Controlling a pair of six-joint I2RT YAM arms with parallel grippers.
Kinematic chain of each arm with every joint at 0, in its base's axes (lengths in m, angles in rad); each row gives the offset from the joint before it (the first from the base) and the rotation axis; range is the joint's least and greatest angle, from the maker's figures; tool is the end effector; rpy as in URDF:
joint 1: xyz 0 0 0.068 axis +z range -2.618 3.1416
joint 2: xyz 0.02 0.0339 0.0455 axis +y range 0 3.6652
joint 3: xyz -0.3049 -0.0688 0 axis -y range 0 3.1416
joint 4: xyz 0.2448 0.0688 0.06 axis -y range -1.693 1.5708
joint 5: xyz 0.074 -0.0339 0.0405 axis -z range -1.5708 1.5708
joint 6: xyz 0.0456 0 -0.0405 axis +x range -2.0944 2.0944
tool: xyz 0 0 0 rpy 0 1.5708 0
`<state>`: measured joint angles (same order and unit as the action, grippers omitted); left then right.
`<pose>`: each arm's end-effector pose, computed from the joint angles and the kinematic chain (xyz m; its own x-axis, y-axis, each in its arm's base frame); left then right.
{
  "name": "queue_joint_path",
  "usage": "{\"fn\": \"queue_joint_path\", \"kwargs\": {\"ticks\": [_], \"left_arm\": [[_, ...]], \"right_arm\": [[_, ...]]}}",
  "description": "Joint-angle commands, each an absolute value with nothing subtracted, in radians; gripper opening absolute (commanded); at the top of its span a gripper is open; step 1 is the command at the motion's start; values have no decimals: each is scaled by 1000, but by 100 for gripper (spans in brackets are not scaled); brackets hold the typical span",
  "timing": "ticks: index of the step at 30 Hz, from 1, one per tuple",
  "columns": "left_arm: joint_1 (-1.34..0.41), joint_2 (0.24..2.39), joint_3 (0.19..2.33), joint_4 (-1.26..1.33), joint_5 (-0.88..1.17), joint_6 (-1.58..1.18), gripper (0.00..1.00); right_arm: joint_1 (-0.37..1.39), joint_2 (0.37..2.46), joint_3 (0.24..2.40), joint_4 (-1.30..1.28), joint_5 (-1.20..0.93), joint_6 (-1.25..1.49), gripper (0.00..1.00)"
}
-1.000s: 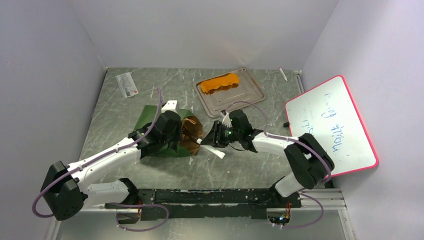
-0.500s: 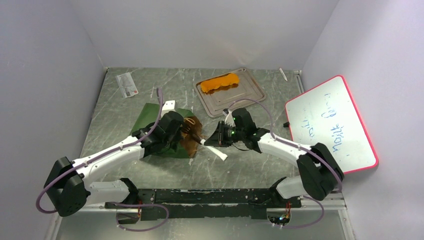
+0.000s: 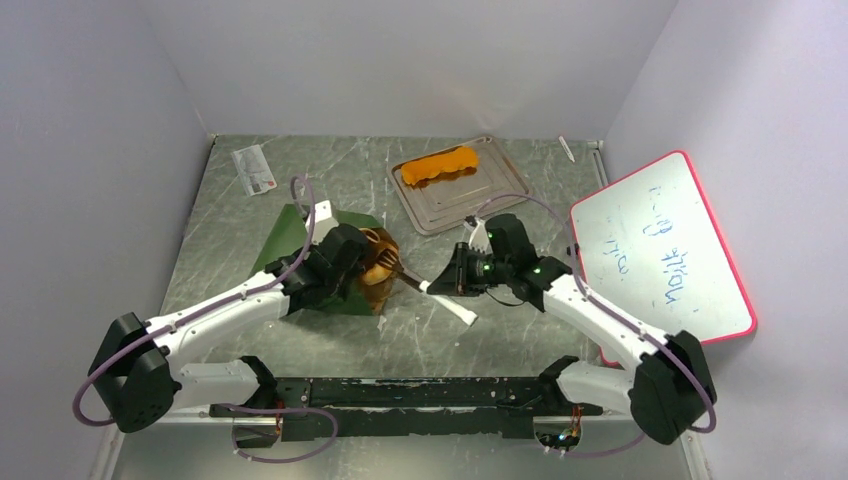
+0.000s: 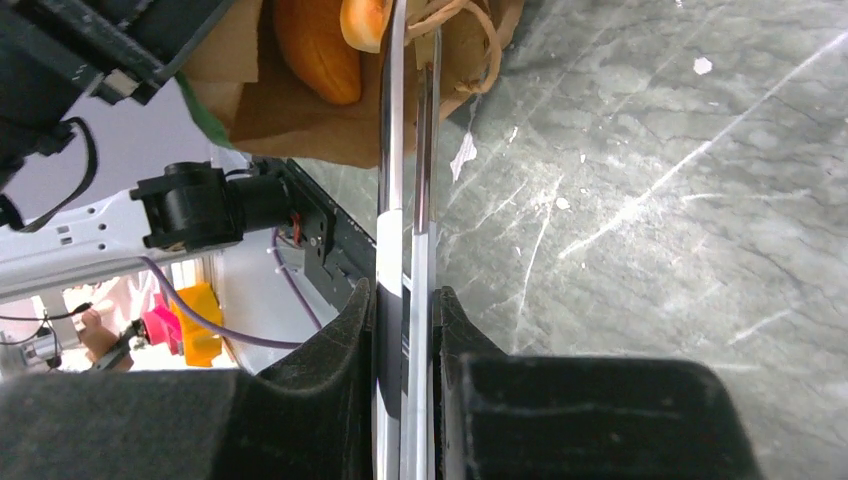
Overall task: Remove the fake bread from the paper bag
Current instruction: Take out the fake bread from the paper bag, then place the fake bread in the container.
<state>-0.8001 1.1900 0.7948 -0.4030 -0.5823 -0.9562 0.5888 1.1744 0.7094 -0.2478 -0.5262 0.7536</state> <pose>0.1810 -0.1504 0.2774 -0.5587 -0.4041 -0.7242 -0.2163 0.9140 -0.3432 0.1817 0.1489 0.2644 -0.9414 0.0828 -0.3269 -0.2085 0.6190 0.7572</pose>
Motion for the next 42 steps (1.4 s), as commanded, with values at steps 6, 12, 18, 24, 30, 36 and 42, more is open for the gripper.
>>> {"fn": "queue_joint_path", "kwargs": {"ticks": [6, 12, 18, 24, 30, 36, 42], "left_arm": [[-795, 1202, 744, -515, -685, -1141, 7], [-779, 1211, 744, -519, -688, -1130, 7], [-745, 1193, 748, -505, -681, -1075, 7], [-712, 1165, 741, -458, -638, -982, 7], [-701, 1159, 743, -435, -593, -903, 7], [-687, 1137, 730, -416, -553, -871, 7], [-671, 1124, 710, -406, -522, -856, 7]], "right_arm": [[510, 1000, 797, -448, -514, 696, 0], [468, 935, 863, -553, -448, 692, 0], [436, 908, 927, -612, -366, 690, 0], [352, 997, 984, -549, -246, 667, 0], [202, 1177, 1036, -368, -267, 651, 0], [94, 1390, 1073, -183, -326, 682, 0], [46, 1573, 1113, -53, -331, 682, 0]]}}
